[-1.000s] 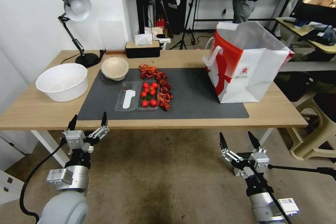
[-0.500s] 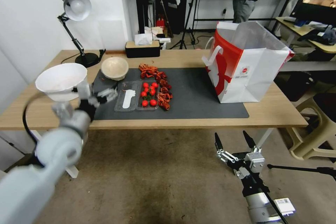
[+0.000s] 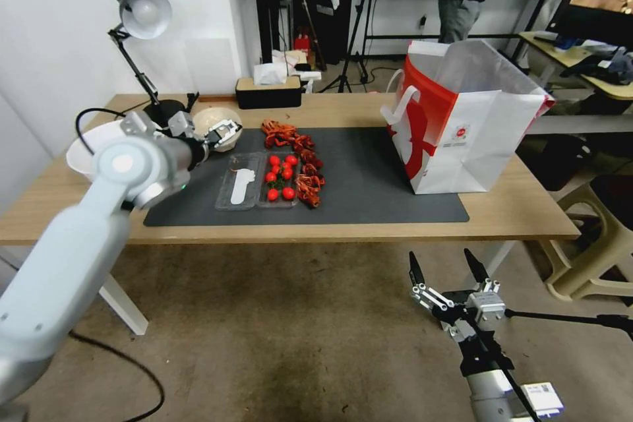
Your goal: Pick up the trash from the table and place it into the takeout bag.
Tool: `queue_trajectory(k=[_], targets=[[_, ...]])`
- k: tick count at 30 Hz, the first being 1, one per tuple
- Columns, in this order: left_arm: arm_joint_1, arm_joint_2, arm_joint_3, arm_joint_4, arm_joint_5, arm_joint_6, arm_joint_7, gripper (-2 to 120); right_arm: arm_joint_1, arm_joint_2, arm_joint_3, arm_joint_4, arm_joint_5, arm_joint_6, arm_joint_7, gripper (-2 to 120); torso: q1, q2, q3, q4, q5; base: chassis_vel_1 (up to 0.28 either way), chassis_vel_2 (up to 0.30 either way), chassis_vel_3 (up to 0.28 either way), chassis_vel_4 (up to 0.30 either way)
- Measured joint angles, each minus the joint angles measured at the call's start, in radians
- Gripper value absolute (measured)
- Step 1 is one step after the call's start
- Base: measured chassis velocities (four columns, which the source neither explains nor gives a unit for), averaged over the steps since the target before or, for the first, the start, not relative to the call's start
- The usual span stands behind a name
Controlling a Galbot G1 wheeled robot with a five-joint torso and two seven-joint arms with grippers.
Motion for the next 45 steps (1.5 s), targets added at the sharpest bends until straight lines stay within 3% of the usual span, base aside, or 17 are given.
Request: queue_trajectory(k=[6,10,14,24,32,45], targets=[[-0.063,-0.056,0.047,0.133,0.011,-0.023,0.002,100,-0.004,0.010,0.003,0.002,-0.008,0.005,-0.001,100,0.000,0.000,0.000,0.0002,-0.0002,0.000,0.000,0.000,0.000],[-0.126,-0.108,0.062,0.259,0.061,-0.048,0.041,100,-0.010,0.015,0.003,-0.004,-0.019,0.013,-0.005,100,0.000,0.000,0.000,0.0000,-0.0001,0.000,0.000,0.000,0.000],[-0.155,-0.122,0.062,0.324,0.078,-0.055,0.062,100,-0.014,0.016,0.003,-0.006,-0.022,0.015,-0.005,100,0.000,0.000,0.000,-0.0001,0.0002,0.000,0.000,0.000,0.000],[-0.149,-0.146,0.053,0.391,0.126,-0.080,0.102,97,-0.017,0.008,0.008,-0.006,-0.022,0.015,-0.006,100,0.000,0.000,0.000,0.0001,-0.0002,0.000,0.000,0.000,0.000],[-0.144,-0.153,0.054,0.406,0.141,-0.099,0.106,74,-0.022,0.005,0.009,-0.003,-0.022,0.014,-0.005,100,0.000,0.000,0.000,0.0001,-0.0001,0.000,0.000,0.000,0.000],[-0.135,-0.140,0.056,0.404,0.151,-0.108,0.119,22,-0.034,0.009,0.008,0.004,-0.034,0.025,-0.010,100,0.000,0.000,0.000,-0.0002,-0.0001,0.000,0.000,0.000,0.000]])
